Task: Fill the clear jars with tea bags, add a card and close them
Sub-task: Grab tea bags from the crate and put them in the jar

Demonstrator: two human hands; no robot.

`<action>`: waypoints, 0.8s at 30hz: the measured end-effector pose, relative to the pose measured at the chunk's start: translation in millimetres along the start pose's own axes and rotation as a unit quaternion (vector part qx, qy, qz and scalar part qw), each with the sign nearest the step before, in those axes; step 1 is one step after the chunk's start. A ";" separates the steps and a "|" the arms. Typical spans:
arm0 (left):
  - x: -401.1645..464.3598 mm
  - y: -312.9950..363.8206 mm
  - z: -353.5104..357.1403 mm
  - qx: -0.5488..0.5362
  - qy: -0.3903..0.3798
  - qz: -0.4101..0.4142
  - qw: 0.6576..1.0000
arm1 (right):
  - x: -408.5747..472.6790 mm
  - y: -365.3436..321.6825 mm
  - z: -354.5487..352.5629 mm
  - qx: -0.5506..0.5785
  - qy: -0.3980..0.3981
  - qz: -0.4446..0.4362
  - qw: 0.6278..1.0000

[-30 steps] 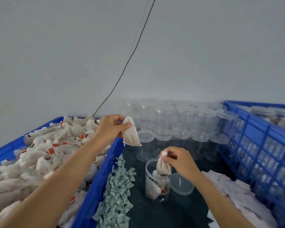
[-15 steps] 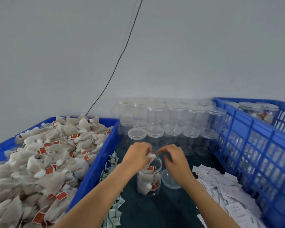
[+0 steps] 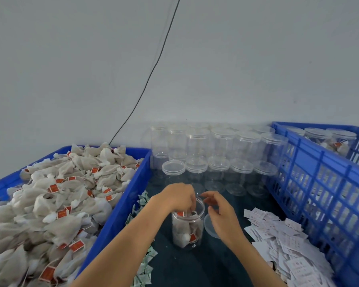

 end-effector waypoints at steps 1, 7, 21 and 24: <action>-3.0 0.7 2.9 0.021 -0.023 0.019 0.999 | -1.7 0.3 1.8 0.009 0.001 -0.004 1.000; -28.4 -41.3 5.2 -0.115 0.277 -0.026 0.954 | -20.7 12.8 11.6 0.022 0.060 -0.064 0.996; -47.0 -78.6 122.6 -0.086 0.293 -0.282 0.910 | -58.9 37.4 37.0 0.089 0.066 0.030 0.993; -33.4 -73.9 119.1 -0.043 0.270 -0.293 0.916 | -57.9 37.9 38.5 0.085 0.059 0.032 0.994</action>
Point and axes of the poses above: each hand's wrist, its own x-axis towards the middle knuckle, its own z-axis out of the palm, y = z × x, the point moved 1 cm from there along x, towards the middle knuckle, and after that the axes turned 9 degrees about y, right-handed, at the moved point
